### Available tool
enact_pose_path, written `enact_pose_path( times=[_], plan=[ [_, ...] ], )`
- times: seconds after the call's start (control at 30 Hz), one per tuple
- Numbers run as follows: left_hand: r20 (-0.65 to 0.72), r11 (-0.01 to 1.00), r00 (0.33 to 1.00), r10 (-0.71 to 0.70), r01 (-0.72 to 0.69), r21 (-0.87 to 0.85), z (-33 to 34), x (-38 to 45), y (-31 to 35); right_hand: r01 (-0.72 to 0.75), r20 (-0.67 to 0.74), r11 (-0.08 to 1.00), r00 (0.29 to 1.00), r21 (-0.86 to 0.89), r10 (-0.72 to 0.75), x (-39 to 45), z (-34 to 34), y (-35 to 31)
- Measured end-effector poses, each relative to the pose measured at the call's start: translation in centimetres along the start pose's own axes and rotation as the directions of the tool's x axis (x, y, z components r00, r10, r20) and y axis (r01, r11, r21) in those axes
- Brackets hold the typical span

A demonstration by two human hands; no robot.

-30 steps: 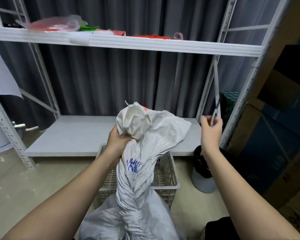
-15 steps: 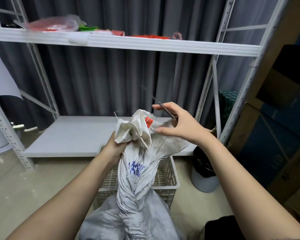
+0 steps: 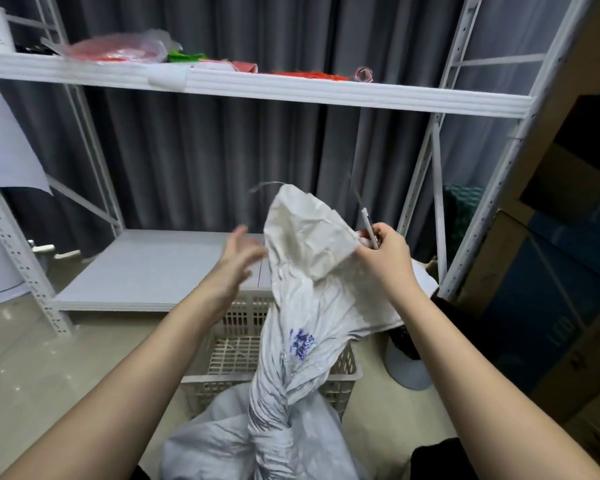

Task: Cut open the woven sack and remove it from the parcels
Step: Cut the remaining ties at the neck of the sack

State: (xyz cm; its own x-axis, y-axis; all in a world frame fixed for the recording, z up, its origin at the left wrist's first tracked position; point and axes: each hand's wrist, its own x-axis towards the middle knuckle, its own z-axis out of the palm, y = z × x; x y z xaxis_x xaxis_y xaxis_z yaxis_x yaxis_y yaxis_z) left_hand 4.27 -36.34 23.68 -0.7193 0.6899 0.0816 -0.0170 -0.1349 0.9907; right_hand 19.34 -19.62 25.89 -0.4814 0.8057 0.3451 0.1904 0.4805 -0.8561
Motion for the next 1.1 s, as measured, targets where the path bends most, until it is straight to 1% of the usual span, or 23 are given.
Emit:
enact_pose_path(
  times=[0.03, 0.07, 0.1, 0.13, 0.17, 0.2, 0.23, 0.27, 0.3, 0.33, 0.37, 0.47, 0.53, 0.6, 0.67, 0.7, 0.73, 0.77, 0.83, 0.9, 1.0, 1.07, 1.1],
  plan=[
    [-0.192, 0.986, 0.968, 0.164, -0.156, 0.056, 0.2, -0.6, 0.7, -0.022, -0.063, 1.0, 0.998, 0.014, 0.023, -0.4, 0.2, 0.1],
    [-0.312, 0.91, 0.857, 0.409, -0.357, 0.212, 0.8, -1.6, 1.6, -0.031, -0.105, 1.0, 0.994, 0.001, 0.031, -0.8, 0.5, 0.2],
    [-0.293, 0.738, 0.699, 0.653, -0.5, 0.453, 1.5, -2.6, 2.6, -0.032, -0.134, 0.999, 0.991, -0.025, 0.028, -1.2, 0.9, 0.2],
    [-0.15, 0.502, 0.557, 0.817, -0.557, 0.661, 2.7, -3.8, 3.8, -0.032, -0.152, 0.999, 0.988, -0.043, 0.025, -1.4, 1.5, 0.1],
    [0.058, 0.251, 0.472, 0.88, -0.565, 0.786, 4.0, -4.2, 4.0, -0.037, -0.163, 0.998, 0.986, -0.054, 0.028, -1.7, 2.1, -0.2],
    [0.242, 0.043, 0.446, 0.861, -0.539, 0.841, 5.1, -4.2, 4.0, -0.043, -0.167, 0.997, 0.985, -0.06, 0.033, -1.9, 2.6, -0.4],
    [0.346, -0.079, 0.476, 0.808, -0.495, 0.865, 6.1, -4.1, 3.8, -0.04, -0.166, 0.998, 0.986, -0.054, 0.031, -2.0, 3.0, -0.7],
    [0.381, -0.114, 0.559, 0.736, -0.453, 0.884, 6.5, -3.2, 3.1, -0.024, -0.167, 0.999, 0.986, -0.045, 0.017, -2.2, 3.3, -1.0],
    [0.362, -0.112, 0.658, 0.661, -0.391, 0.913, 6.5, -2.3, 2.6, -0.005, -0.17, 0.999, 0.985, -0.049, -0.003, -2.3, 3.3, -1.2],
    [0.315, -0.084, 0.739, 0.595, -0.332, 0.939, 5.9, -1.3, 2.2, 0.013, -0.168, 0.998, 0.985, -0.068, -0.024, -2.3, 3.1, -1.4],
    [0.264, -0.04, 0.792, 0.551, -0.291, 0.956, 5.1, -0.3, 1.8, 0.031, -0.154, 0.996, 0.987, -0.088, -0.044, -2.4, 2.8, -1.5],
    [0.197, 0.167, 0.848, 0.493, -0.315, 0.934, 2.9, 1.4, 1.1, 0.07, -0.036, 0.991, 0.997, -0.113, -0.074, -2.0, 1.3, -1.7],
    [0.229, 0.294, 0.845, 0.482, -0.402, 0.867, 2.4, 1.4, 0.9, 0.126, 0.08, 0.965, 0.991, -0.23, -0.11, -1.5, -0.1, -1.8],
    [0.212, 0.445, 0.854, 0.474, -0.441, 0.78, 1.8, 1.7, 0.6, 0.163, 0.231, 0.921, 0.969, -0.355, -0.083, -1.3, -1.6, -1.9],
    [0.138, 0.631, 0.894, 0.426, -0.403, 0.663, 1.0, 1.9, 0.4, 0.197, 0.296, 0.908, 0.951, -0.369, -0.087, -1.5, -2.8, -1.5],
    [0.111, 0.677, 0.909, 0.401, -0.376, 0.633, 0.6, 2.1, 0.2, 0.219, 0.286, 0.91, 0.951, -0.351, -0.119, -2.0, -3.2, -1.2],
    [0.095, 0.667, 0.918, 0.385, -0.348, 0.659, 0.3, 2.2, -0.2, 0.236, 0.261, 0.907, 0.954, -0.348, -0.148, -2.8, -3.4, -0.8],
    [0.083, 0.61, 0.918, 0.387, -0.323, 0.724, 0.1, 2.2, -0.5, 0.242, 0.231, 0.897, 0.959, -0.37, -0.164, -3.7, -3.3, -0.3],
    [0.101, 0.411, 0.883, 0.459, -0.312, 0.857, 0.2, 2.0, -1.0, 0.246, 0.154, 0.842, 0.969, -0.481, -0.195, -6.0, -2.3, 0.8],
    [0.238, 0.229, 0.791, 0.563, -0.426, 0.875, 0.9, 1.8, -1.2, 0.267, 0.066, 0.747, 0.956, -0.609, -0.287, -8.2, -0.7, 1.7],
    [0.499, 0.002, 0.652, 0.57, -0.609, 0.793, 1.9, 1.2, 0.0, 0.346, -0.033, 0.68, 0.878, -0.646, -0.477, -10.3, 1.4, 2.6],
    [0.599, -0.154, 0.619, 0.508, -0.618, 0.771, 2.6, 0.5, 1.2, 0.361, -0.092, 0.649, 0.827, -0.669, -0.555, -10.9, 2.2, 2.8],
    [0.617, -0.193, 0.64, 0.458, -0.606, 0.772, 3.0, 0.2, 1.7, 0.357, -0.111, 0.648, 0.817, -0.672, -0.566, -11.2, 2.4, 2.8]
  ],
)
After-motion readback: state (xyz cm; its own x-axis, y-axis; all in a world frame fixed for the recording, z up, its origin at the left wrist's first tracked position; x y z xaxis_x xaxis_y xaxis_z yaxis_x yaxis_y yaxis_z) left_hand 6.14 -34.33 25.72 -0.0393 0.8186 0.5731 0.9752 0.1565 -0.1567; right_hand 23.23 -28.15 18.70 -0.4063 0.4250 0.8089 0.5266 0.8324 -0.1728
